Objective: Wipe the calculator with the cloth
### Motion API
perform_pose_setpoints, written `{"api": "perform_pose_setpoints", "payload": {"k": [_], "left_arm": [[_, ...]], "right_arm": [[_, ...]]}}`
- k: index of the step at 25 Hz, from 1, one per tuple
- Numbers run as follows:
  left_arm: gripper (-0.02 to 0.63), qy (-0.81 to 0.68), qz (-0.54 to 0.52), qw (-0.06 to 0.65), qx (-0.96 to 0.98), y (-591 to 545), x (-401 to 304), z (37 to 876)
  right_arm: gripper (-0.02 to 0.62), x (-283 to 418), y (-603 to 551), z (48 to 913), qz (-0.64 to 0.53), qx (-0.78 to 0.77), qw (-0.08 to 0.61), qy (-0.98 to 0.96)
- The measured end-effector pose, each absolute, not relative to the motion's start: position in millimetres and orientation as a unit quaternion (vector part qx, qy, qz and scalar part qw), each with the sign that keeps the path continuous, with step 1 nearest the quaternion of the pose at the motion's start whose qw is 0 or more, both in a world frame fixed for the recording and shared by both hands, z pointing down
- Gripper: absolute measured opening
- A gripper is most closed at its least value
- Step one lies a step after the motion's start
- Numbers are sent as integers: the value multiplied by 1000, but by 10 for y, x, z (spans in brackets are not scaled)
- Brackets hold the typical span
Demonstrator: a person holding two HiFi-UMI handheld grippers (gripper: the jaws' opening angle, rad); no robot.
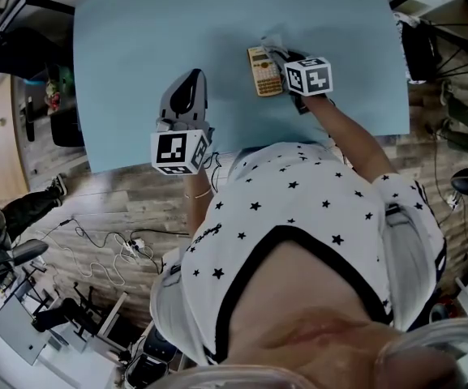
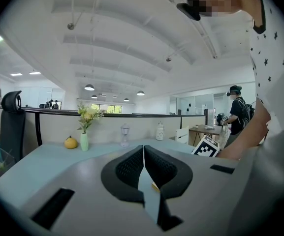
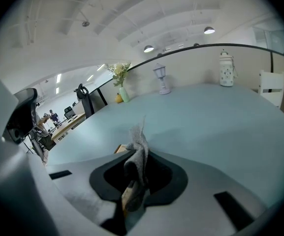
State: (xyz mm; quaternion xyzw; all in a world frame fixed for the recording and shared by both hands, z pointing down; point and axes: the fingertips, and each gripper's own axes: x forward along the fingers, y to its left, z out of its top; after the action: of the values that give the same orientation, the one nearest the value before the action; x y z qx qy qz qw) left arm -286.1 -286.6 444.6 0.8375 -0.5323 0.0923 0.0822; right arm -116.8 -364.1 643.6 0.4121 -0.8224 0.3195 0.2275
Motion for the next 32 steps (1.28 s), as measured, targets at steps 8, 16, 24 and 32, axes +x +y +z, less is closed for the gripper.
{"api": "perform_pose_setpoints", "payload": {"k": [8,16,24,32], "left_arm": [[31,-536,91,80,835,-2820,-2799,4420],[31,-547,89,79,829,-2742,-2819,4407],[31,-559,85,79,821,-2659,-2877,4379],[31,-561,84,80,819,-2603,-2915,4390]], "right_arm": [[49,-993,-3608,6501,333,424,224,-812],[49,-1265,-3551,6246,320,393,204,-838],[49,-1653,-3252,6253,299,332,233,-864],[49,-1783,-3088,6448,288,310,261,-868]]}}
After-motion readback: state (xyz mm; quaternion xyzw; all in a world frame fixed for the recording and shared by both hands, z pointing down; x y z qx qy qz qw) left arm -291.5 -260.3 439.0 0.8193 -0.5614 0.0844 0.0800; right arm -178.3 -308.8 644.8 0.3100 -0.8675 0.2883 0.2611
